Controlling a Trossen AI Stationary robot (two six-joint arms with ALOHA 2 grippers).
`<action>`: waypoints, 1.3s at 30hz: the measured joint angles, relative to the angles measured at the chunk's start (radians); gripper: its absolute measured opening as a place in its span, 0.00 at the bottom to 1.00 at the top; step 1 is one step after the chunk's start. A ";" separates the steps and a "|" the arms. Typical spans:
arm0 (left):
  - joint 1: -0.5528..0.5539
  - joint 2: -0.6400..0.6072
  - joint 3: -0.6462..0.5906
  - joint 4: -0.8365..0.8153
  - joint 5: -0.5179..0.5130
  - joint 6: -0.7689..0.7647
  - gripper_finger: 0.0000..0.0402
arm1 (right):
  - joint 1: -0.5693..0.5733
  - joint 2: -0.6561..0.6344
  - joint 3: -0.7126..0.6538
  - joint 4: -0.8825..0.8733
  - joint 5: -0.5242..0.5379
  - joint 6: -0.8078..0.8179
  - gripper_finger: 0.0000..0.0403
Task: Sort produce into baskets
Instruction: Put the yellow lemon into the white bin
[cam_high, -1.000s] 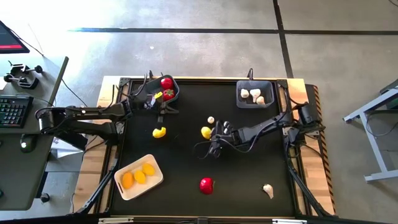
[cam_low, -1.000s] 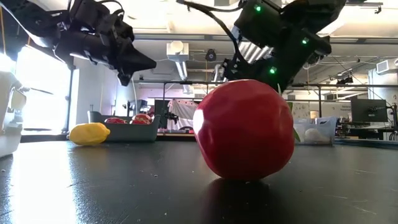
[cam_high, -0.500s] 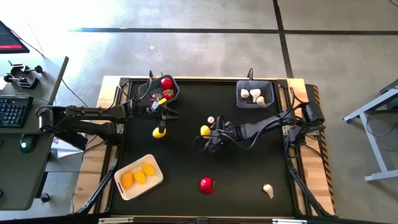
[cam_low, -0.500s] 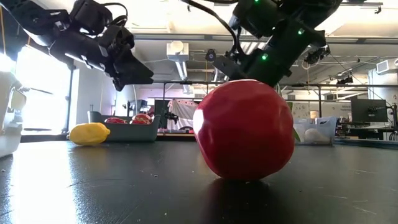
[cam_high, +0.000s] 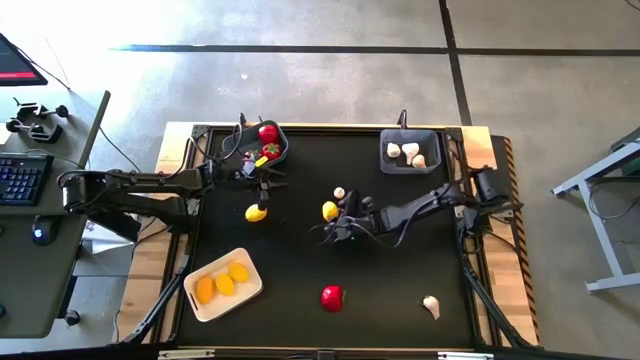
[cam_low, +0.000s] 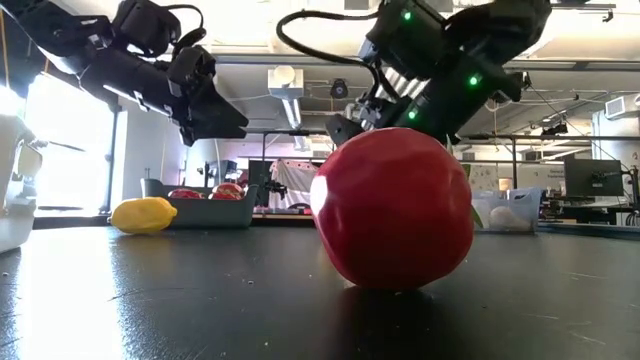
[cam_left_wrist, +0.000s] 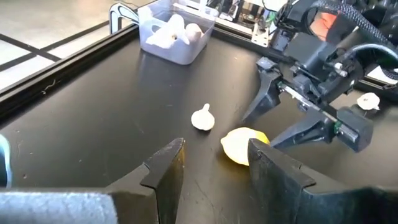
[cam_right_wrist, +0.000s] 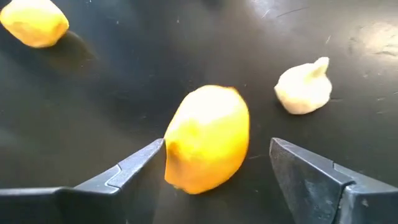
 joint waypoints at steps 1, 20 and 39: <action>0.000 0.000 0.000 0.002 -0.003 0.000 0.41 | 0.000 0.009 0.000 0.011 -0.003 0.000 0.69; -0.003 0.000 0.000 0.018 0.020 -0.001 0.41 | -0.070 0.048 0.000 -0.009 -0.021 -0.161 0.07; -0.003 0.000 0.000 -0.001 0.006 0.002 0.41 | -0.117 -0.039 0.000 0.017 -0.116 -0.360 0.64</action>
